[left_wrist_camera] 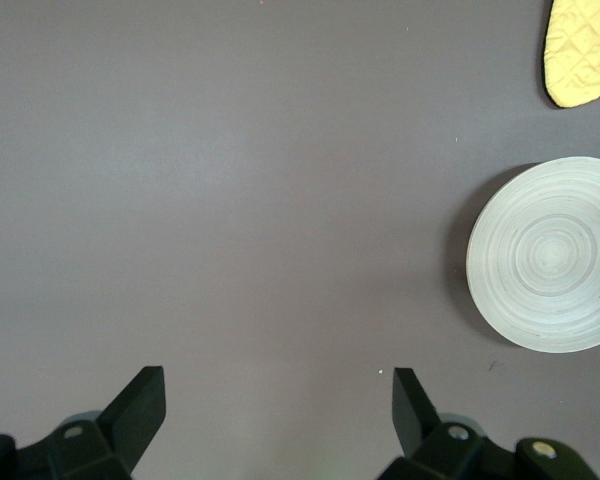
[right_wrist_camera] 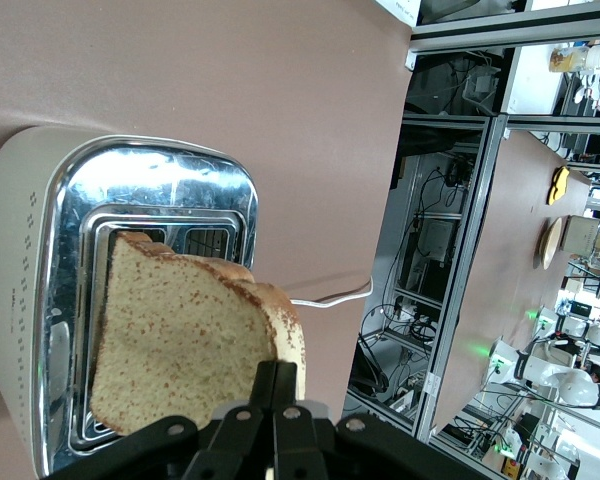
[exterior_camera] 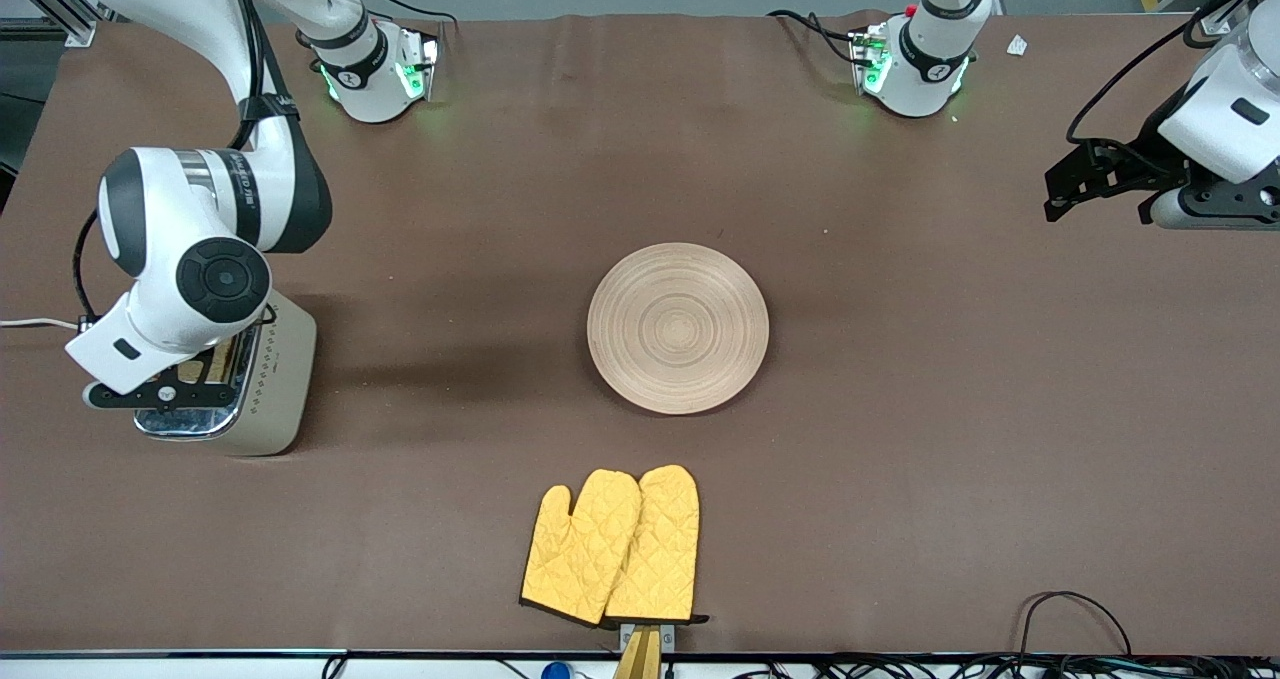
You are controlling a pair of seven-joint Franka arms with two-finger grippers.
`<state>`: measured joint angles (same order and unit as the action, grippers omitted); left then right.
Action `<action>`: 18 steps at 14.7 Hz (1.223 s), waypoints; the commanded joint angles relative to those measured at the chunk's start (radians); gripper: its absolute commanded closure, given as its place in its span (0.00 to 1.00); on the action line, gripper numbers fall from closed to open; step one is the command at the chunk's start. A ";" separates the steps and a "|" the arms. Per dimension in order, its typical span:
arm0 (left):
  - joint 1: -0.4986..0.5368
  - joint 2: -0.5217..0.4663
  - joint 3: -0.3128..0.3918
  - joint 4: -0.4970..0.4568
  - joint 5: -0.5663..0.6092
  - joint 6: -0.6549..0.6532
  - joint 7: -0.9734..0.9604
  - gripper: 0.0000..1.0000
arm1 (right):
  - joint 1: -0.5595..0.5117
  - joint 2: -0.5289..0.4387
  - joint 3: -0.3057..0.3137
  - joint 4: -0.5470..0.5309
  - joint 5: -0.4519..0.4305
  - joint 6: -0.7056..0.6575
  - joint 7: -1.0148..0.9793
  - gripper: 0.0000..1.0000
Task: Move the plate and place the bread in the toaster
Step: 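Lower the bread into the toaster slot with the right gripper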
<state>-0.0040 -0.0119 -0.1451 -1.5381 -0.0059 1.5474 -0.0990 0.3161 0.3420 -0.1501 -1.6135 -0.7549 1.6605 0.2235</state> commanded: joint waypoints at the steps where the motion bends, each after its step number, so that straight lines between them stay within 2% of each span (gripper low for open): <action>1: -0.008 0.010 -0.001 0.024 -0.008 0.000 -0.010 0.00 | -0.019 -0.044 0.012 -0.077 -0.031 0.056 -0.004 0.99; 6: -0.010 0.020 -0.017 0.027 -0.005 0.000 -0.013 0.00 | -0.038 -0.037 0.012 -0.086 -0.040 0.113 -0.004 0.97; 7: -0.010 0.020 -0.017 0.027 -0.005 0.000 -0.013 0.00 | -0.038 -0.035 0.012 -0.077 -0.041 0.111 0.007 0.74; 8: -0.010 0.018 -0.017 0.027 -0.005 0.000 -0.013 0.00 | -0.040 -0.032 0.014 -0.068 -0.041 0.110 0.008 0.30; 9: -0.010 0.018 -0.017 0.027 0.000 0.000 -0.013 0.00 | -0.035 -0.023 0.014 -0.060 -0.035 0.114 0.011 0.03; 11: -0.008 0.018 -0.019 0.027 -0.002 0.000 -0.013 0.00 | -0.028 -0.018 0.020 -0.033 -0.011 0.111 0.013 0.00; 12: -0.007 0.018 -0.017 0.027 -0.003 0.000 -0.013 0.00 | -0.017 -0.020 0.023 -0.011 0.049 0.104 0.010 0.00; 15: -0.005 0.018 -0.017 0.027 -0.003 0.000 -0.011 0.00 | -0.012 -0.023 0.024 0.133 0.253 0.023 -0.001 0.00; 18: -0.005 0.018 -0.017 0.027 -0.002 0.000 -0.011 0.00 | -0.012 -0.037 0.023 0.289 0.529 -0.085 0.002 0.00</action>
<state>-0.0106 -0.0039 -0.1610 -1.5330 -0.0059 1.5493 -0.0994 0.3098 0.3257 -0.1321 -1.4159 -0.3713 1.6432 0.2268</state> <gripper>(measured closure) 0.000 0.000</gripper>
